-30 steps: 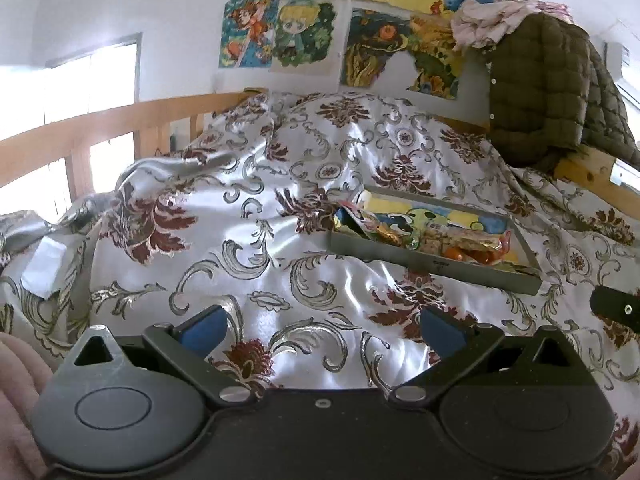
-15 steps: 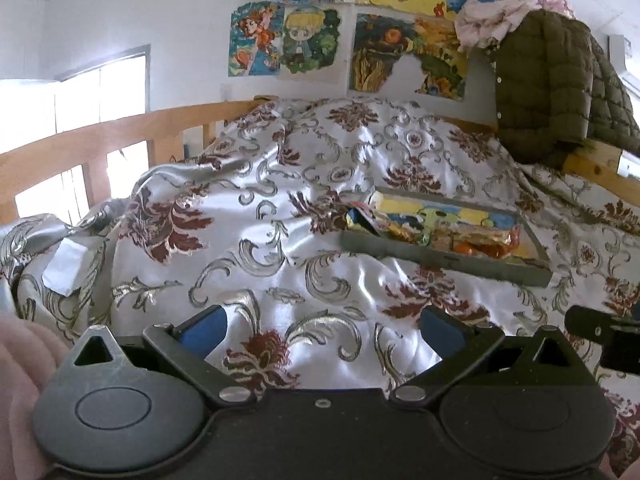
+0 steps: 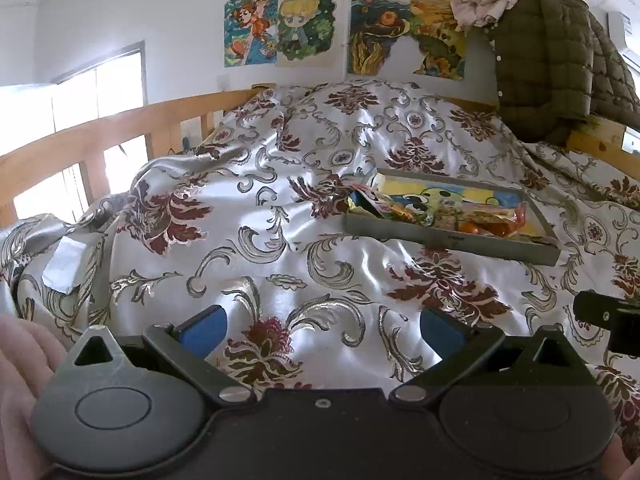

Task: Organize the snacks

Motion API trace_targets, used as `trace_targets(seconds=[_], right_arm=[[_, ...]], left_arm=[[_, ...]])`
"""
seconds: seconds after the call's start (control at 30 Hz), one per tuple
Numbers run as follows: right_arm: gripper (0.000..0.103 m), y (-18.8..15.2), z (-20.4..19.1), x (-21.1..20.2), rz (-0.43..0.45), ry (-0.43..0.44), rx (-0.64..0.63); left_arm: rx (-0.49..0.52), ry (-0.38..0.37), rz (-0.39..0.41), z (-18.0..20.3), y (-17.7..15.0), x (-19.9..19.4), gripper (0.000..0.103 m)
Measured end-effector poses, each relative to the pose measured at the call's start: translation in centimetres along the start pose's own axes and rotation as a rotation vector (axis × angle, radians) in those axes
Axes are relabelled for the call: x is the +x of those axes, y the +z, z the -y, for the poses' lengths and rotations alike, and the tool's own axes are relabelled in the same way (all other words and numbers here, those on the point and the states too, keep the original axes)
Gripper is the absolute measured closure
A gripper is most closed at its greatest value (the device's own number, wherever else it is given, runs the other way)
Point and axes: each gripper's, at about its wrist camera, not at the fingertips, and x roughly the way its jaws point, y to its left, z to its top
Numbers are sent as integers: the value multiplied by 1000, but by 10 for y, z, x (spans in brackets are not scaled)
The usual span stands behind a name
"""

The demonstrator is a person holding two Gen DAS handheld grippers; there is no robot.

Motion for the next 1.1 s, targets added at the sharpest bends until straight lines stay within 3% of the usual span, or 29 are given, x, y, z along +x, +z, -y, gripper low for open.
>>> trace_targets(seconds=[1.1], right_arm=[[0, -1, 3, 2, -10, -1, -3]], left_arm=[[-21, 0, -23, -4, -2, 5, 1]])
